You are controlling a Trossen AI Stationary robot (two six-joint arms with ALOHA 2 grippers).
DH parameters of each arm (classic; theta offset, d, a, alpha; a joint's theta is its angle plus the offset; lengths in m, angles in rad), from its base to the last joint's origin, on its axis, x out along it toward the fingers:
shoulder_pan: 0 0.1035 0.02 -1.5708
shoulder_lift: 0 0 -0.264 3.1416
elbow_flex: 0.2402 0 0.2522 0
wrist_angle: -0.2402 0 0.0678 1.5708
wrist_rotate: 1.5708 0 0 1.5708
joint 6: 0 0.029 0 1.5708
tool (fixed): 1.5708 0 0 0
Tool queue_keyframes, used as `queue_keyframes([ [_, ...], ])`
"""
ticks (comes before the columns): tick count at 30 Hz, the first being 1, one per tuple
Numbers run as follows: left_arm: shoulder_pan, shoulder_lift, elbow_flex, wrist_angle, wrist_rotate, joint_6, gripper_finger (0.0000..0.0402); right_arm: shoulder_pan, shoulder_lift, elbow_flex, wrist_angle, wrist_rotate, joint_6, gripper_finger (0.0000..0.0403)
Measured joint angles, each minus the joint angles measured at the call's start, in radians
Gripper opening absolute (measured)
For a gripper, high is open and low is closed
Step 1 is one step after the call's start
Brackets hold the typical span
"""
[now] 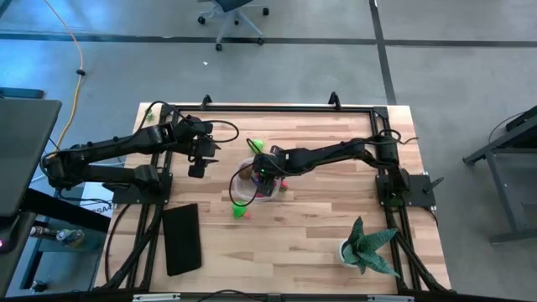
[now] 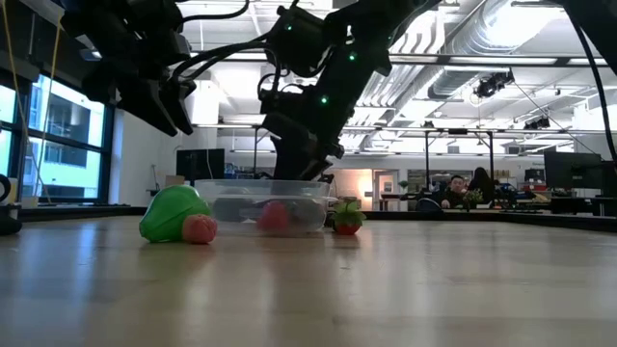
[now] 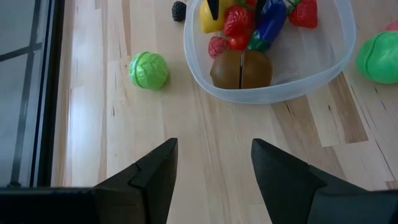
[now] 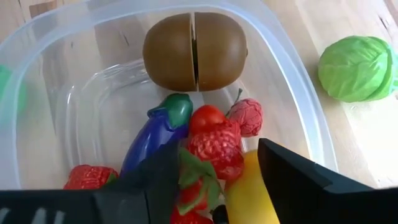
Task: Pick and placing Produce into tupperware
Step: Put the strawberry into the transparent bin
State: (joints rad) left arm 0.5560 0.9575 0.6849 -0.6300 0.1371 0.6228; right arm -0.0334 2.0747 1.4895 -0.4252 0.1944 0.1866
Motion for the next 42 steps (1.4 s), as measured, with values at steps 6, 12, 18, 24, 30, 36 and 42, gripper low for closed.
queue_keyframes([
  [6, 0.000, 0.000, 0.000, 0.000, 0.000, 0.000, 0.0193, 0.028, -0.049, 0.000, -0.033, 0.080, 0.007, 0.0209],
  [12, 0.000, 0.000, 0.000, 0.000, 0.000, 0.000, 0.0193, 0.125, -0.126, 0.000, -0.116, 0.292, 0.062, 0.0209],
  [18, 0.000, 0.000, 0.000, 0.000, 0.000, 0.000, 0.0193, 0.224, -0.139, 0.000, -0.230, 0.464, 0.259, 0.0209],
  [24, 0.000, 0.000, 0.000, 0.000, 0.000, 0.000, 0.0193, 0.290, -0.185, -0.131, -0.198, 0.527, 0.468, 0.0209],
  [30, 0.000, 0.000, 0.000, 0.000, 0.000, 0.000, 0.0193, 0.300, -0.323, -0.423, 0.111, 0.420, 0.440, 0.0209],
  [36, 0.000, 0.000, 0.000, 0.000, 0.000, 0.000, 0.0193, 0.296, -0.384, -0.615, 0.328, 0.324, 0.424, 0.0209],
  [42, 0.000, 0.000, 0.000, 0.000, 0.000, 0.000, 0.0193, 0.275, -0.377, -0.727, 0.495, 0.257, 0.354, 0.0209],
])
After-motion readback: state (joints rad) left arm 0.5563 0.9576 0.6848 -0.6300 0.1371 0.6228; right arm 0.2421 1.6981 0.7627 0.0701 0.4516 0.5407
